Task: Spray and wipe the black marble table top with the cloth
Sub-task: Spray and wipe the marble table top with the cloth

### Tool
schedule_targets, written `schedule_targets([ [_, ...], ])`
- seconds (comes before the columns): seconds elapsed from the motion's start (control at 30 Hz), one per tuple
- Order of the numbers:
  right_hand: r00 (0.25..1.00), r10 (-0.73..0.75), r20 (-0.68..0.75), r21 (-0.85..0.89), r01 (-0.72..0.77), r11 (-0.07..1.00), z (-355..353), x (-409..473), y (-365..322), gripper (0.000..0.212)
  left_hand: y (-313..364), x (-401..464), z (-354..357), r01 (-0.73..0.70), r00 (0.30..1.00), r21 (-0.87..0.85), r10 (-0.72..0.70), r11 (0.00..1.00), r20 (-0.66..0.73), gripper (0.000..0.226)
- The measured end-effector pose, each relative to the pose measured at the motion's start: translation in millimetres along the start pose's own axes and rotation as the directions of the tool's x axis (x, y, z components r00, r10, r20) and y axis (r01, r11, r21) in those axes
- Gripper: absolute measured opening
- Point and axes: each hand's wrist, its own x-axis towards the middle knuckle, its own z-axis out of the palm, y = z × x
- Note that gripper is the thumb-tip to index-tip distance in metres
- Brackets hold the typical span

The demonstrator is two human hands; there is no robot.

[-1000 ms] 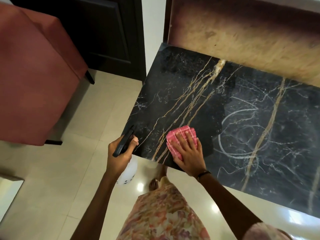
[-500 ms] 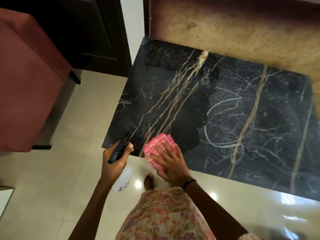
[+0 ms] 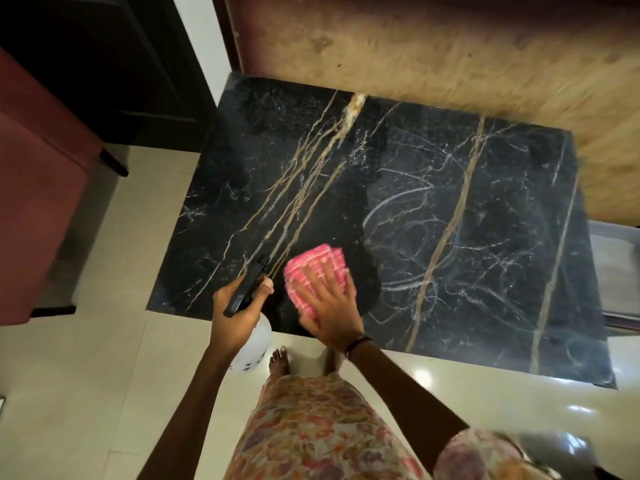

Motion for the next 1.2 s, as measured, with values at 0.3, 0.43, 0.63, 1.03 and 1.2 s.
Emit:
schedule_targets([
  [0.3, 1.0, 0.029, 0.007, -0.079, -0.029, 0.996, -2.9, -93.9, 107.7, 0.062, 30.3, 4.4, 52.8, 0.008, 1.0, 0.027, -0.008, 1.0, 0.006, 0.013],
  [0.43, 0.971, 0.239, 0.0, -0.016, -0.239, 0.971, -15.3, -48.8, 104.3, 0.064, 37.8, -1.2, 64.3, 0.002, 1.0, 0.057, -0.004, 0.998, 0.027, 0.008],
  [0.63, 1.0, 0.03, -0.002, 0.0, -0.03, 1.0, -0.8, -70.5, 62.9, 0.06, 40.6, -3.1, 79.3, -0.021, 0.996, 0.042, 0.017, 0.999, 0.083, 0.007],
  [1.03, 0.967, 0.251, 0.039, -0.037, -0.25, 0.968, -26.3, -86.1, 159.8, 0.064, 61.2, 8.7, 98.9, -0.035, 0.996, 0.053, 0.031, 0.998, 0.08, 0.014],
  [1.2, 0.973, 0.23, 0.007, 0.023, -0.23, 0.973, -12.2, -75.8, 113.1, 0.062, 67.7, 11.2, 111.6, -0.046, 0.995, 0.039, 0.042, 0.998, 0.093, 0.008],
])
